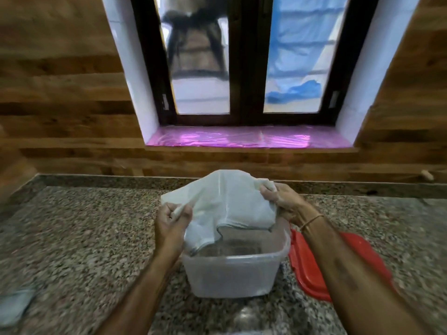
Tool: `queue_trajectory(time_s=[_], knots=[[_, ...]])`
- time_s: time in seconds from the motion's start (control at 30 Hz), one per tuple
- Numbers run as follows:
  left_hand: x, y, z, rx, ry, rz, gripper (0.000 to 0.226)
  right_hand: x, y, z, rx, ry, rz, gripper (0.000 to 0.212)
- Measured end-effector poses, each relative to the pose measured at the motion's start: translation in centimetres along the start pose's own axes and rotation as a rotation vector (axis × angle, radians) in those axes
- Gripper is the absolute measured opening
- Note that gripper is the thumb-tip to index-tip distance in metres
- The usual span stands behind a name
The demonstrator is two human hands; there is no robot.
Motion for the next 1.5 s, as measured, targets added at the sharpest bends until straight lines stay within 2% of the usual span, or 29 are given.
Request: queue_trajectory(time_s=[0.1,0.13,0.3,0.33,0.4,0.47,0.57,0.63,0.67,0.73,0.8,0.83,0.9,0.93,0.97,1.0,1.07,1.17,1.27,1.3,1.33,1.37,1.4,1.43,1.47,1.5], knots=[[-1.1,0.6,-0.4,0.134,0.065,0.007,0.024,0.0,0.2,-0.1,0.042,-0.061,0.032,0.016],[-1.4,0.9,-0.4,0.184,0.08,0.041,0.03,0.0,0.5,-0.3,0.052,-0.064,0.042,0.009],[-2.2,2.8,-0.2,0.493,0.194,0.203,0.054,-0.1,1.2,-1.2,0.052,-0.081,0.076,0.006],[-2.1,3.0,0.3,0.47,0.138,0.263,0.058,-0.4,1.3,-1.2,0.057,-0.076,0.086,0.007],[-1.8,2.8,1.2,0.241,-0.072,0.351,0.064,-0.8,1.3,-0.9,0.091,-0.078,0.098,0.03],[-1.2,1.7,2.1,-0.029,-0.254,0.271,0.057,-1.2,1.4,-0.5,0.129,-0.07,0.112,0.058],[-0.1,-0.5,2.4,-0.098,-0.281,0.049,0.046,-1.2,1.4,-0.5,0.177,-0.031,0.102,0.063],[0.3,-0.3,2.5,-0.059,-0.255,0.039,0.031,-1.2,1.7,-0.4,0.161,0.001,0.105,0.064],[0.3,0.0,2.2,-0.007,-0.234,0.073,0.03,-1.1,1.8,-0.5,0.154,0.011,0.098,0.065],[-0.2,0.7,1.4,0.17,-0.186,0.167,0.043,-1.0,1.7,-0.7,0.158,0.018,0.084,0.064],[-1.0,0.4,0.7,0.364,-0.131,0.174,0.052,-1.1,1.7,-0.7,0.144,0.015,0.084,0.062],[-1.4,-0.2,-0.2,0.522,-0.053,0.117,0.054,-1.2,1.7,-0.8,0.131,0.017,0.088,0.063],[-2.8,-0.3,-3.8,0.865,0.241,-0.061,0.054,-1.1,1.9,-1.0,0.108,0.017,0.103,0.068],[-3.5,0.6,-5.3,0.881,0.405,-0.083,0.048,-1.1,1.8,-1.0,0.093,0.012,0.101,0.067],[-3.9,2.1,-6.2,0.79,0.499,-0.005,0.039,-1.1,1.8,-1.0,0.073,0.005,0.096,0.063],[-4.1,4.0,-5.8,0.681,0.518,0.156,0.031,-1.1,1.7,-0.9,0.054,-0.004,0.092,0.058],[-4.8,7.1,-4.4,0.677,0.535,0.45,0.023,-1.3,1.8,-0.8,0.029,-0.025,0.088,0.056],[-4.6,8.7,-1.4,0.859,0.591,0.625,0.037,-1.5,2.1,-0.7,0.004,-0.045,0.077,0.049],[-4.6,8.8,0.9,0.902,0.424,0.752,0.045,-1.8,2.3,-0.5,-0.009,-0.063,0.07,0.033],[-4.4,8.2,0.2,0.866,0.405,0.708,0.037,-1.9,2.4,-0.5,-0.01,-0.068,0.071,0.03],[-3.7,7.1,-1.4,0.83,0.43,0.562,0.022,-1.9,2.3,-0.6,-0.015,-0.074,0.07,0.028],[-3.0,5.2,-3.5,0.83,0.486,0.324,0.01,-1.8,2.3,-0.6,-0.019,-0.081,0.065,0.026],[-2.4,2.9,-5.3,0.862,0.528,0.061,0.01,-1.8,2.1,-0.7,-0.016,-0.086,0.061,0.025],[-1.7,0.6,-5.9,0.867,0.491,-0.123,0.019,-1.8,2.1,-0.8,-0.009,-0.089,0.06,0.025],[-0.5,-1.2,-5.0,0.81,0.333,-0.198,0.035,-1.8,2.1,-0.8,-0.004,-0.094,0.064,0.025],[1.1,-2.3,-2.8,0.66,0.091,-0.168,0.053,-1.8,2.1,-0.8,-0.007,-0.098,0.064,0.025]])
Point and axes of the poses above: each hand's wrist, its own x-axis towards the middle knuckle, its own y-axis out of the palm, z = x × y, the point moved 9 cm from there along x, towards the middle knuckle, and after that the axes turned 7 degrees about y, right-handed, at the moved point
